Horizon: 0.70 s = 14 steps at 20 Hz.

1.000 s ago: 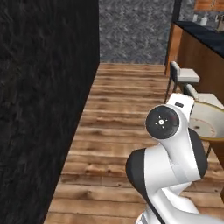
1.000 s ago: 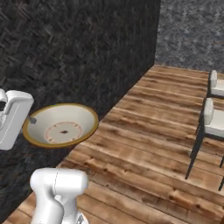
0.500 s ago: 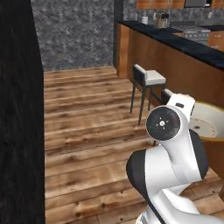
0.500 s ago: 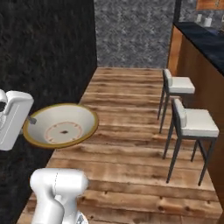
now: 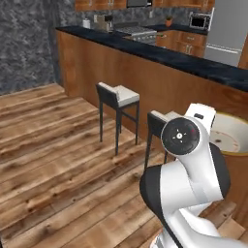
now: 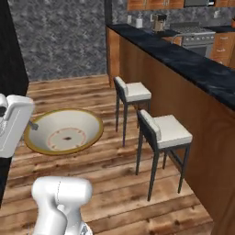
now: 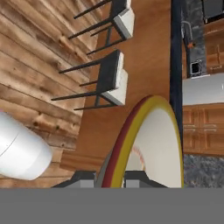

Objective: Pick up the bowls from the cabinet and place each bowl in front of a stool on the dining counter.

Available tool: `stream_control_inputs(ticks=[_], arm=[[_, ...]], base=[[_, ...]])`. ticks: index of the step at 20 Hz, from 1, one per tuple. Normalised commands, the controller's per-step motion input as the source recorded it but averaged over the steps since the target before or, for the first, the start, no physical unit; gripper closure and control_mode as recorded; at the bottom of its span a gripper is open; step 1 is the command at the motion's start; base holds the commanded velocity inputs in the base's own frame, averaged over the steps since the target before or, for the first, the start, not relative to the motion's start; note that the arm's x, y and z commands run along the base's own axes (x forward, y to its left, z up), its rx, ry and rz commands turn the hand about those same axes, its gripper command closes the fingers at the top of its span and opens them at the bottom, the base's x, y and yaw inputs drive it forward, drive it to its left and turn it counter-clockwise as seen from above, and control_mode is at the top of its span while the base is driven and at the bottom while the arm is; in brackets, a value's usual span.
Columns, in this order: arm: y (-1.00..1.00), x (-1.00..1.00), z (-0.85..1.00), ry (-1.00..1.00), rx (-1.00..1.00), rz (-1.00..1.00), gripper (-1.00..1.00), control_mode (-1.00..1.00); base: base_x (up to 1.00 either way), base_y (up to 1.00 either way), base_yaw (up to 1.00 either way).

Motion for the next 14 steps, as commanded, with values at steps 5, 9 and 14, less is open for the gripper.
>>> stream_control_inputs(ticks=[5,9,14], arm=[[0.00,0.00,0.00,0.00,0.00,0.00,1.00,1.00],[0.00,0.00,0.00,0.00,0.00,0.00,1.00,1.00],[0.00,0.00,0.00,0.00,0.00,0.00,1.00,1.00]], base=[[0.98,0.73,-0.61],[0.77,0.95,-0.55],[0.76,0.83,-0.60]])
